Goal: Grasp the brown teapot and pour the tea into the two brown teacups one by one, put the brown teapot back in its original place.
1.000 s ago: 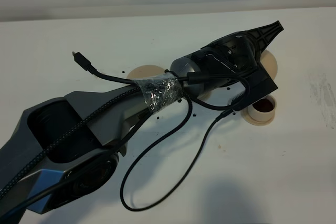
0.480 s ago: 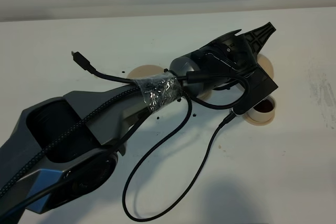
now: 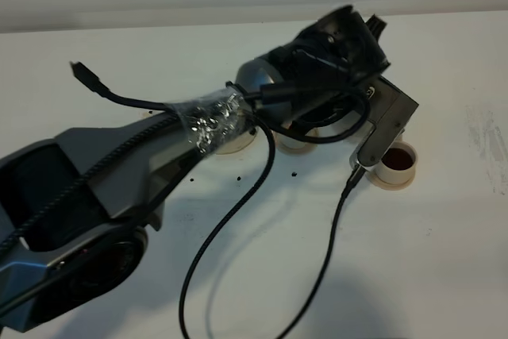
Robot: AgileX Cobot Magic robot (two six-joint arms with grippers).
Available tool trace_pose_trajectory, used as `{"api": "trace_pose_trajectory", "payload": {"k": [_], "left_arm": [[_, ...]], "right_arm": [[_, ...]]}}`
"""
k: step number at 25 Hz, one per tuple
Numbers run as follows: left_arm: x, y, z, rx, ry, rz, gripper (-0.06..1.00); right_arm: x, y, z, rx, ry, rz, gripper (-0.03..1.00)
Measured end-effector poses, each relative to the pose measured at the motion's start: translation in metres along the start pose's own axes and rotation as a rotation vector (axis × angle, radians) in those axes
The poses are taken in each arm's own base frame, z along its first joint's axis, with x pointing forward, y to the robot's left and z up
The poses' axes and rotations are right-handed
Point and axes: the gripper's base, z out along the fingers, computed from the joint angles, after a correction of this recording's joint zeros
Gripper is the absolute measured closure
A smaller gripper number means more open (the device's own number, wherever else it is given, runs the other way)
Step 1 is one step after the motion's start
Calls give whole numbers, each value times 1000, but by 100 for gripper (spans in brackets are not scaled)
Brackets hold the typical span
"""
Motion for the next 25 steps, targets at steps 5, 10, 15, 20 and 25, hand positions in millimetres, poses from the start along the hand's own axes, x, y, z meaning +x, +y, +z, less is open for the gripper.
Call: {"api": "trace_pose_trajectory", "payload": {"k": [5, 10, 15, 20, 25], "left_arm": [[6, -16, -19, 206, 0, -183, 86], [6, -23, -20, 309, -23, -379, 86], [5, -25, -18, 413, -117, -678, 86], [5, -30, -14, 458, -102, -792, 86], [2, -39, -8, 497, -71, -843, 86]], "right_arm": [[0, 0, 0, 0, 0, 0, 75], [0, 0, 0, 0, 0, 0, 75], [0, 0, 0, 0, 0, 0, 75], [0, 0, 0, 0, 0, 0, 75], [0, 0, 0, 0, 0, 0, 75]]}}
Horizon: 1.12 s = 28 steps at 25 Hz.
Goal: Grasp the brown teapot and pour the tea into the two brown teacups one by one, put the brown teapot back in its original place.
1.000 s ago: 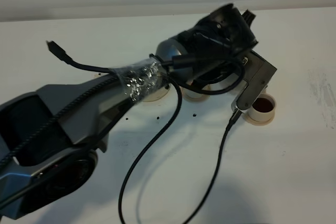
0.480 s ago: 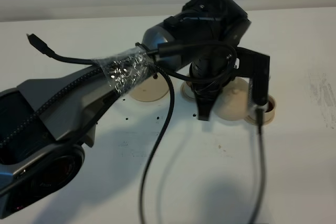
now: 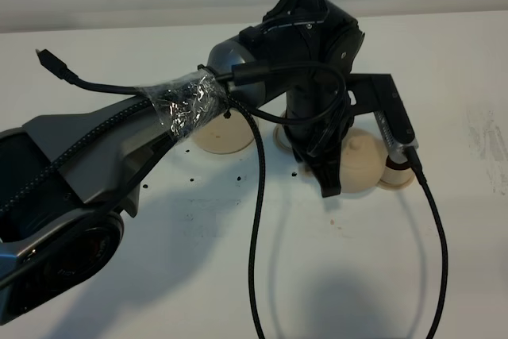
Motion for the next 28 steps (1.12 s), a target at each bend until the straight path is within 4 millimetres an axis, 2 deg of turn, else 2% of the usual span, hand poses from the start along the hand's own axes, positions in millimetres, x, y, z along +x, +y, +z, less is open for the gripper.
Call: {"api": "trace_pose_trajectory", "payload": {"k": [5, 12, 18, 21, 24, 26, 28], "left_arm": [[4, -3, 9, 19, 33, -18, 86], [4, -4, 10, 22, 35, -21, 86], [4, -4, 22, 34, 58, -19, 86], [6, -2, 10, 2, 49, -14, 86], [13, 5, -14, -84, 41, -2, 86], [21, 15, -28, -147, 44, -5, 86], [31, 28, -35, -199, 65, -3, 86]], "right_arm": [[0, 0, 0, 0, 0, 0, 75], [0, 0, 0, 0, 0, 0, 75], [0, 0, 0, 0, 0, 0, 75], [0, 0, 0, 0, 0, 0, 75], [0, 0, 0, 0, 0, 0, 75], [0, 0, 0, 0, 0, 0, 75], [0, 0, 0, 0, 0, 0, 75]]}}
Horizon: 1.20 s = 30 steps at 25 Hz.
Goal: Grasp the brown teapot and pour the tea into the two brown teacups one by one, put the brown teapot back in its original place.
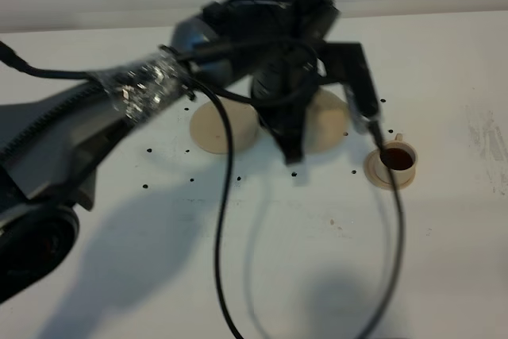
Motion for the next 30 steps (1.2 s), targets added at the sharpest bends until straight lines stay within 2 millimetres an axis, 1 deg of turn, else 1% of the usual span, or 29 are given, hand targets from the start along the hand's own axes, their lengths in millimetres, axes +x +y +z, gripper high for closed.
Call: {"api": "trace_pose_trajectory", "payload": {"k": [2, 6, 10, 13, 20, 22, 25, 27, 30], "left_arm": [[11, 15, 4, -36, 33, 0, 86], [31, 39, 11, -62, 72, -9, 86], [44, 52, 17, -55, 87, 28, 86], [50, 60, 27, -58, 107, 73, 86], [47, 75, 60, -180, 153, 207, 86], [45, 78, 64, -216, 142, 231, 86], [40, 81, 64, -258, 100, 261, 86], [38, 83, 65, -276, 84, 304, 86], [35, 83, 70, -279, 87, 379, 86]], "right_arm": [[0, 0, 0, 0, 0, 0, 75], [0, 0, 0, 0, 0, 0, 75], [0, 0, 0, 0, 0, 0, 75], [0, 0, 0, 0, 0, 0, 75], [0, 0, 0, 0, 0, 0, 75], [0, 0, 0, 0, 0, 0, 75], [0, 0, 0, 0, 0, 0, 75], [0, 0, 0, 0, 0, 0, 75], [0, 0, 0, 0, 0, 0, 75]]}}
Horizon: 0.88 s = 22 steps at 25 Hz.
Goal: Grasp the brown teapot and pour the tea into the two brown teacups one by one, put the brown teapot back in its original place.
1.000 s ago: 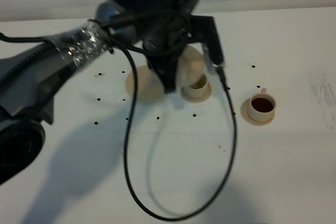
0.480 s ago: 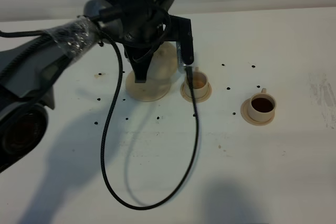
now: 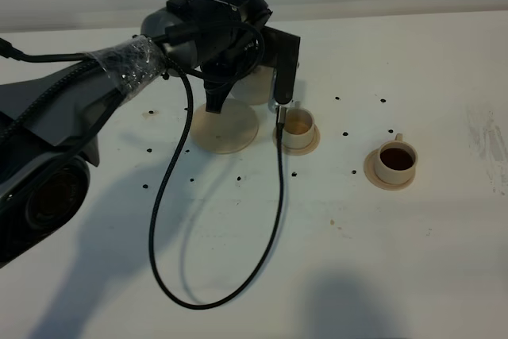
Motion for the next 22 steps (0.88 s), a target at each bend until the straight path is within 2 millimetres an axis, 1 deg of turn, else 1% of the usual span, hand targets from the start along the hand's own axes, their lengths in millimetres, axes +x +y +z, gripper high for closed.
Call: {"api": "trace_pose_trajectory", "payload": {"k": [2, 7, 10, 17, 22], "left_arm": [[-1, -1, 5, -3, 9, 53, 86], [-6, -3, 18, -19, 23, 112, 86], [-10, -2, 18, -49, 13, 131, 86], [-23, -2, 11, -96, 8, 246, 86], [-25, -2, 10, -107, 18, 323, 86]], "right_arm": [[0, 0, 0, 0, 0, 0, 75], [0, 0, 0, 0, 0, 0, 75], [0, 0, 0, 0, 0, 0, 75], [0, 0, 0, 0, 0, 0, 75], [0, 0, 0, 0, 0, 0, 75]]}}
